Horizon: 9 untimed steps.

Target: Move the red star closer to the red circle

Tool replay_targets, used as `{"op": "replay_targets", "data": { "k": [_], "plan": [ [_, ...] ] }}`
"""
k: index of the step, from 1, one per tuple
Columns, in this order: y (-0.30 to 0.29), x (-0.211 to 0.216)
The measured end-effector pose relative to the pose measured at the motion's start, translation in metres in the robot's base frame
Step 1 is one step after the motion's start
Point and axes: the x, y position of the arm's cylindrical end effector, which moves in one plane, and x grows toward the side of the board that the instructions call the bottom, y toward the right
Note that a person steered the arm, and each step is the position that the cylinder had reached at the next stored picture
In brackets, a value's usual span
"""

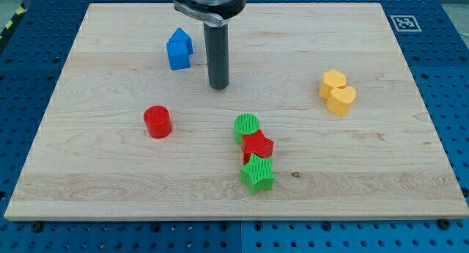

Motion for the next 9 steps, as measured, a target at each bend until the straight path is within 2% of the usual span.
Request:
{"op": "replay_targets", "data": {
  "k": [1,2,4,5,7,9],
  "plan": [
    [0.025,0.004],
    [0.071,0.03],
    [0.104,0.098],
    [0.104,0.133],
    [0.033,0.135],
    [0.001,0.135]
  ]
}}
